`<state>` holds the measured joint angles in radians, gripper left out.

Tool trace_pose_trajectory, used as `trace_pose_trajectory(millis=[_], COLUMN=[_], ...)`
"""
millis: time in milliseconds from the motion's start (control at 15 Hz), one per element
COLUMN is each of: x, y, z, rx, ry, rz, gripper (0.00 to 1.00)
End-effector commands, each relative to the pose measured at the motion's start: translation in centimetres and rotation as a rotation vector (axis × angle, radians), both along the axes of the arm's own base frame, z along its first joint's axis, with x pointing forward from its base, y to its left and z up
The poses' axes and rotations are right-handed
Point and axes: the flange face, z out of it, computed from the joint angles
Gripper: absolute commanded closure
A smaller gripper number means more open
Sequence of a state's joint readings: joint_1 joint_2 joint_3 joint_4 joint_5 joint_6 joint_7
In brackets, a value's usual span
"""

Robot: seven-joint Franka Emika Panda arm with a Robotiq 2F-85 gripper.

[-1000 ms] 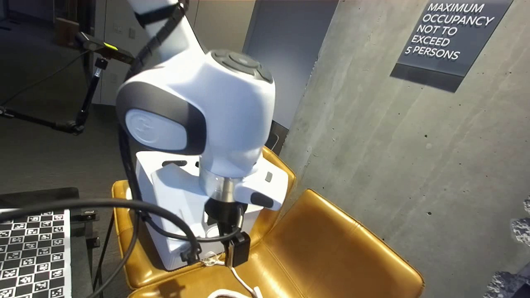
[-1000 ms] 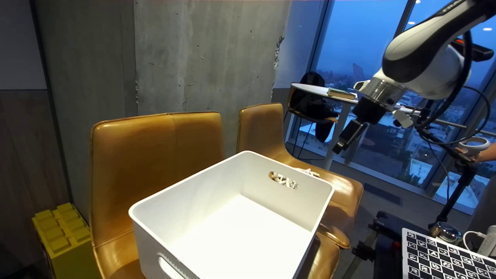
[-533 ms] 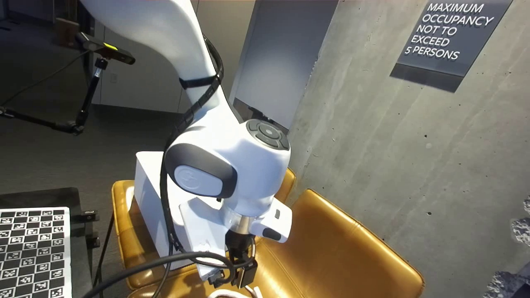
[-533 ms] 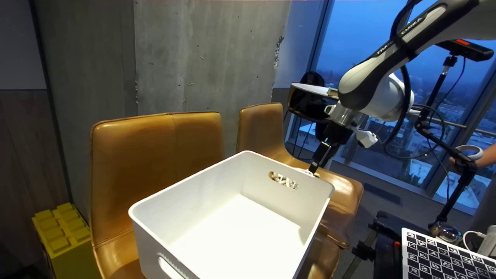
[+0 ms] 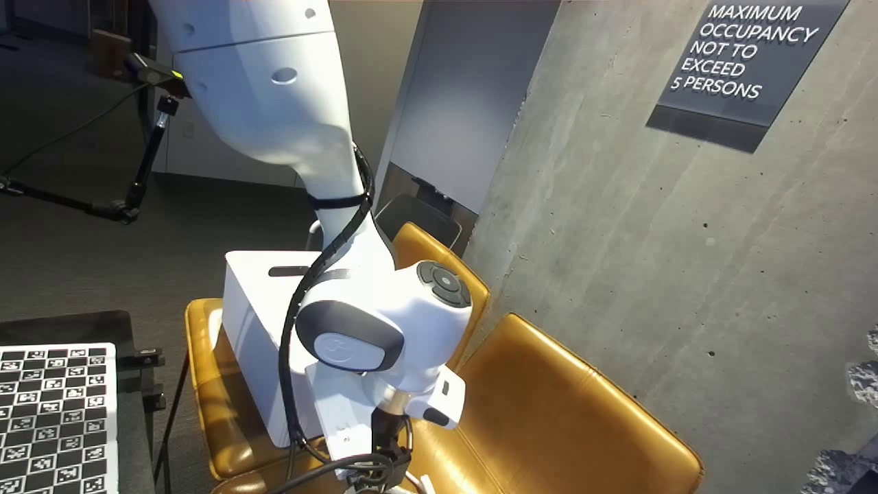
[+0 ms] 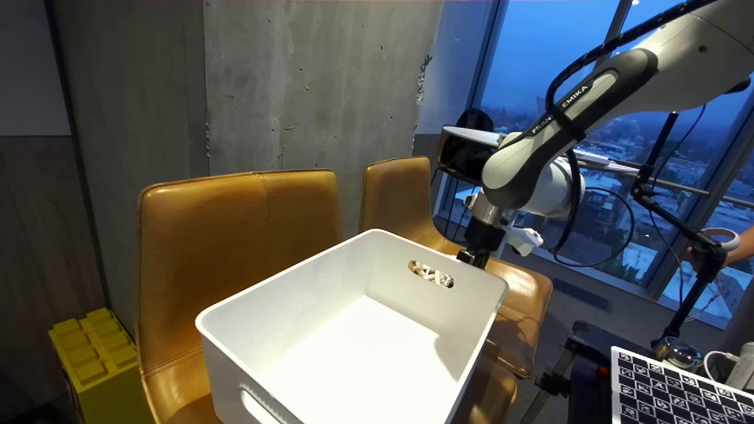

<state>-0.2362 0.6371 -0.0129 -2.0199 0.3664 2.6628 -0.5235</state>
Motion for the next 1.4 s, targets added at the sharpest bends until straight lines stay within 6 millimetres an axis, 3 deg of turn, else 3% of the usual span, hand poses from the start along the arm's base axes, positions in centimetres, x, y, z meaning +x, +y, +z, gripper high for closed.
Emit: trace_pose_trajectory(millis=[0, 200, 600, 1133, 1200, 1267, 1333], x=[1.5, 2.3, 2.9, 1.5, 1.5, 1.7, 1.7], y=[1.6, 2.2, 1.3, 0.3, 0.0, 0.0, 0.0], z=[-1.1, -1.9, -2.7, -7.1, -7.5, -7.6, -7.6], rx=[0.013, 0.003, -0.045, -0.072, -0.075, -0.075, -0.076], ry=[0.001, 0.001, 0.005, 0.04, 0.038, 0.037, 0.038], rz=[0.005, 0.007, -0.002, -0.037, -0.045, -0.049, -0.049], gripper=[0.0, 0.0, 0.0, 0.0, 0.01, 0.26, 0.26])
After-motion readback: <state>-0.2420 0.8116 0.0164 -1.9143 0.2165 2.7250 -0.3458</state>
